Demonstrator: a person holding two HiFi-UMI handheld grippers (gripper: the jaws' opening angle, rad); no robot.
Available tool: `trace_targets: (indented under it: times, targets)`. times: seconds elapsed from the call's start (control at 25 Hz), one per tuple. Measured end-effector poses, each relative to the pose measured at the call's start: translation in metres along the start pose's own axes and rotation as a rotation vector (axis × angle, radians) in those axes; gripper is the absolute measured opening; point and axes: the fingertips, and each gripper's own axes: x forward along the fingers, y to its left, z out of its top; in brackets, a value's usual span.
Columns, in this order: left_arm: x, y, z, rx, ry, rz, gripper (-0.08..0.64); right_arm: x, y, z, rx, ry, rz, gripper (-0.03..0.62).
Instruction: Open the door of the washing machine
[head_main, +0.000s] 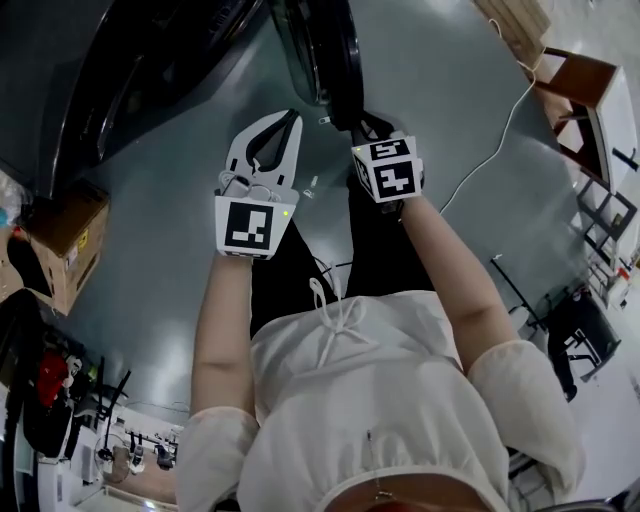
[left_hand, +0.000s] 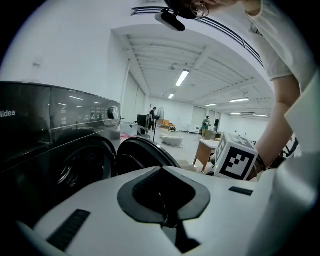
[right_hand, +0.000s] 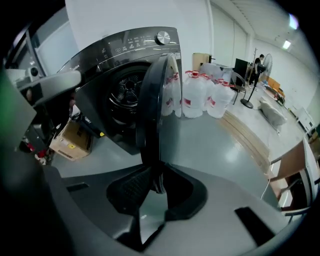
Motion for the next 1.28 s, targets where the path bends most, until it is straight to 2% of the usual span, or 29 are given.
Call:
trace_targets:
  times: [0.48, 0.68, 0.84, 1.08, 1.28]
  targets:
    - [0.059, -0.047, 0.030, -0.033, -0.020, 0.138, 0.023, -0.011, -0.090, -0.002, -0.124, 0.047, 0.060, 0.063]
    - [0.079, -0.071, 0.039, -0.060, -0.041, 0.180, 0.023, -0.019, -0.109, 0.002, -0.164, 0.062, 0.109, 0.063]
    - [0.093, -0.084, 0.045, -0.072, -0.045, 0.205, 0.023, -0.022, -0.131, 0.010, -0.189, 0.036, 0.110, 0.063]
    - [0.107, -0.094, 0.053, -0.079, -0.054, 0.207, 0.023, -0.020, -0.169, 0.017, -0.237, 0.014, 0.087, 0.063]
    - [0.118, -0.100, 0.057, -0.062, -0.042, 0.172, 0.023, -0.021, -0.192, 0.024, -0.287, 0.013, 0.087, 0.063]
